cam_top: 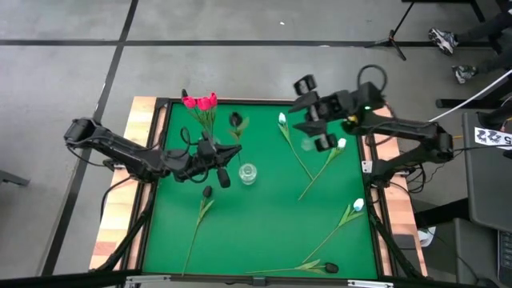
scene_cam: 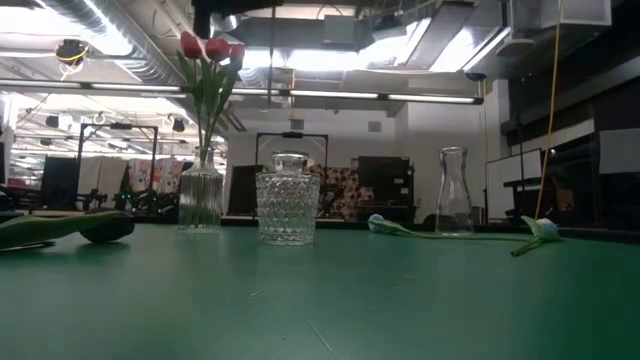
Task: Sort flowers into vase by color
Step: Put the top black tulip into the middle transparent vase
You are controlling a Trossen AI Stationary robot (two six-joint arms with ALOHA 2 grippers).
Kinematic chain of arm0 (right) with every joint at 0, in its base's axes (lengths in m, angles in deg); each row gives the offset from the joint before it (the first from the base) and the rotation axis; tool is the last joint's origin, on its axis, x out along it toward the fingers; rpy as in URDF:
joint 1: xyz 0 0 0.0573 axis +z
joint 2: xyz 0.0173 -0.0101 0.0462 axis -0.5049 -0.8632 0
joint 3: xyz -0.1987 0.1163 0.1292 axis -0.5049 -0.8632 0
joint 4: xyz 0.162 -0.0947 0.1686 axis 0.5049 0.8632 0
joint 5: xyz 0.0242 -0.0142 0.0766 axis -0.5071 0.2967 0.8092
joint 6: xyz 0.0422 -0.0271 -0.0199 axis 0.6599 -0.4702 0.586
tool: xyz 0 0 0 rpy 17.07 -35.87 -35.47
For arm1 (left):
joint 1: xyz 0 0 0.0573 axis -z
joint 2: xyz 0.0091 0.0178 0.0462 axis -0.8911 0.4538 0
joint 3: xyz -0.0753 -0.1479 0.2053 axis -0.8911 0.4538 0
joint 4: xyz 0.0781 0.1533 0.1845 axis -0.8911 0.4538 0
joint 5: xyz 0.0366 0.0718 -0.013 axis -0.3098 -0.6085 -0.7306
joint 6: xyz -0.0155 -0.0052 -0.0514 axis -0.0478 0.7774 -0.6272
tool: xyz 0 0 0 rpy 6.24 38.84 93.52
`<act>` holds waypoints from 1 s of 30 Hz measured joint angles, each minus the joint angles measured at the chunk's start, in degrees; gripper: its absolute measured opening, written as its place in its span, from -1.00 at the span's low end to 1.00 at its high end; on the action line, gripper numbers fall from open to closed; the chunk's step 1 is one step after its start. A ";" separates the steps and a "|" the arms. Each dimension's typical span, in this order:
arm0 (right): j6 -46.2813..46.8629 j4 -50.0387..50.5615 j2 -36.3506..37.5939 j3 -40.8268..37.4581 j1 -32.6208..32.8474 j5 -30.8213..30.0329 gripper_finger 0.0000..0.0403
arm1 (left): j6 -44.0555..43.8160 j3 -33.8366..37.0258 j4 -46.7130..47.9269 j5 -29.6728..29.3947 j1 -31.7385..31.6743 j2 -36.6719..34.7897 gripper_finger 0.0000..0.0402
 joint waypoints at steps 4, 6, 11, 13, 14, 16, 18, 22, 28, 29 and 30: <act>-2.67 4.05 3.46 0.00 -0.33 -0.08 -0.25 | 1.15 3.34 -9.82 -0.29 -0.06 2.32 -0.99; -3.70 6.82 4.55 0.00 -0.31 -0.69 -0.25 | 1.87 4.72 -13.97 -0.91 -0.22 3.86 -0.99; -4.58 11.47 5.17 0.00 -0.26 -1.79 -0.25 | 1.16 6.07 -21.46 -1.49 -1.98 8.95 -0.99; -4.58 12.54 5.17 0.00 -0.26 -2.20 -0.25 | 0.21 6.07 -22.58 -1.16 -2.37 11.22 -0.99; -4.61 13.24 5.17 0.00 -0.24 -2.55 -0.25 | -0.37 6.07 -23.46 -1.02 -2.39 12.28 -0.99; -4.64 14.40 5.17 0.00 -0.22 -2.59 -0.25 | -1.13 6.07 -24.86 -0.92 -2.17 13.87 -0.99; -4.70 14.80 5.17 -0.02 -0.22 -2.58 -0.25 | -2.86 6.07 -25.09 -0.87 -1.82 14.96 -0.99; -4.76 14.88 5.17 -0.02 -0.22 -1.86 -0.25 | -4.25 6.05 -25.02 -1.29 -1.23 16.80 -0.99; -4.73 15.17 5.17 -0.02 -0.22 -1.05 -0.25 | -6.16 6.05 -24.70 -1.46 -1.15 19.65 -0.99; -4.69 15.14 5.17 -0.02 -0.22 -1.05 -0.25 | -6.46 6.02 -24.70 -1.54 -1.19 20.12 -0.99; -4.65 15.16 5.17 -0.02 -0.22 -1.05 -0.25 | -6.65 6.02 -24.59 -1.59 -1.23 20.60 -0.99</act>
